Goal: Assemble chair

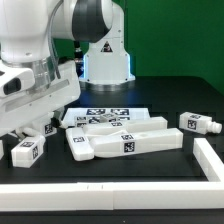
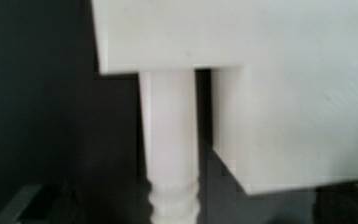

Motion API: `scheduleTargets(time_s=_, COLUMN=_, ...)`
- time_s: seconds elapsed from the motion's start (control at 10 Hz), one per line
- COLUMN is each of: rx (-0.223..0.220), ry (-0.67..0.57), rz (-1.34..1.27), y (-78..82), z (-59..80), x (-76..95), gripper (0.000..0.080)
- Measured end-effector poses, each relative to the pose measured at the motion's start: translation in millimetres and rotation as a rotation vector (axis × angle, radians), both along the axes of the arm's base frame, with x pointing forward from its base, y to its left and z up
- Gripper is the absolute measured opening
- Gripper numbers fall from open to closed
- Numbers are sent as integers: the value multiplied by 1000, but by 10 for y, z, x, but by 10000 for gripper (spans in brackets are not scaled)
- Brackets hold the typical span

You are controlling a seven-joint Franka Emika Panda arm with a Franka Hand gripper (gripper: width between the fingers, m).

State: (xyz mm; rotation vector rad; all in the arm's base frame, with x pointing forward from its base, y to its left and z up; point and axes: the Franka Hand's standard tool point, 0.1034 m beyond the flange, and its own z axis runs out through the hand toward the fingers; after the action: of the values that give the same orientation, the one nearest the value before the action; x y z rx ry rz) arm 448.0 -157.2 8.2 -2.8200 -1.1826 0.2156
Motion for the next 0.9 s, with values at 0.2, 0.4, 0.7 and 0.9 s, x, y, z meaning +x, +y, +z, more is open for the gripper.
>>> scheduleTargets(time_s=0.2, rx=1, ry=3, rz=1, y=-6, z=-23, x=-13, gripper=649)
scheduleTargets(time_s=0.4, rx=1, ry=4, rz=1, y=-3, z=-25, x=-15, gripper=622)
scheduleTargets(time_s=0.7, rx=2, ry=5, rz=2, y=-2, z=-28, x=-17, gripper=256)
scheduleTargets(time_s=0.9, rx=1, ry=5, rz=2, y=-1, z=-28, x=-17, gripper=121)
